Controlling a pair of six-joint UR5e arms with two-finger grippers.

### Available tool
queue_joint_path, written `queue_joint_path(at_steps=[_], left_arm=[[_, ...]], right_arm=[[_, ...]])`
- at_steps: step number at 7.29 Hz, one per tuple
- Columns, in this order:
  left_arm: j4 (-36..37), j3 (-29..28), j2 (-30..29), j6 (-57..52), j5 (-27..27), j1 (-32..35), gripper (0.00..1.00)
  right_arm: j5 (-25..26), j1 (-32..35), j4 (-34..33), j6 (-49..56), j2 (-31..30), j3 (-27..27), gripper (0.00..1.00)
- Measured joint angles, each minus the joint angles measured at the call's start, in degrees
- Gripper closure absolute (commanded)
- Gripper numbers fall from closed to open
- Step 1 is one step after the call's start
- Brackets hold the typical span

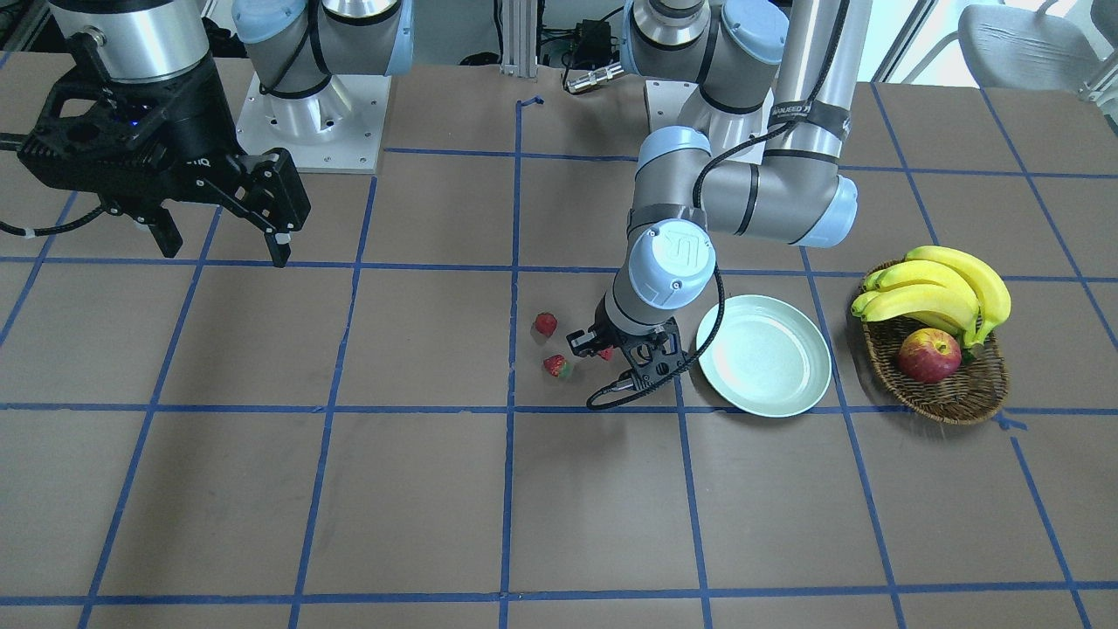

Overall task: Collect all strawberries into plate
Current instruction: 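Close the left gripper on a red strawberry and lift it, then lower the strawberry onto the plate and open the left gripper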

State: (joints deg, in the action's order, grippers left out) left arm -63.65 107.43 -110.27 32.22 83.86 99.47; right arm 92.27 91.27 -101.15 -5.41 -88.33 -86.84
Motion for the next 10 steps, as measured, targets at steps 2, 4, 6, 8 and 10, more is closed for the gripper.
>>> queue_joint_path(at_steps=[2,4,6,8,10], left_arm=[[-5.0,-1.7,1.3,-5.6,3.8,-1.4,1.00],[-9.2,-2.1,2.0,-14.5,5.9,-5.7,1.00],[-11.3,-1.4,2.2,-22.6,10.9,-8.2,1.00],[-11.6,-1.1,2.2,-28.4,13.8,-9.7,1.00],[-12.3,-0.7,2.3,-34.3,17.0,-12.4,1.00]], right_arm=[[-0.6,-0.2,0.4,0.2,0.2,0.6,0.00],[-0.8,-0.3,1.8,0.3,0.2,0.5,0.00],[0.1,-0.6,7.2,0.3,0.8,-0.2,0.00],[-2.6,-0.9,8.8,1.4,1.2,0.7,0.00],[-6.2,-0.9,8.1,4.9,-0.2,3.0,0.00]])
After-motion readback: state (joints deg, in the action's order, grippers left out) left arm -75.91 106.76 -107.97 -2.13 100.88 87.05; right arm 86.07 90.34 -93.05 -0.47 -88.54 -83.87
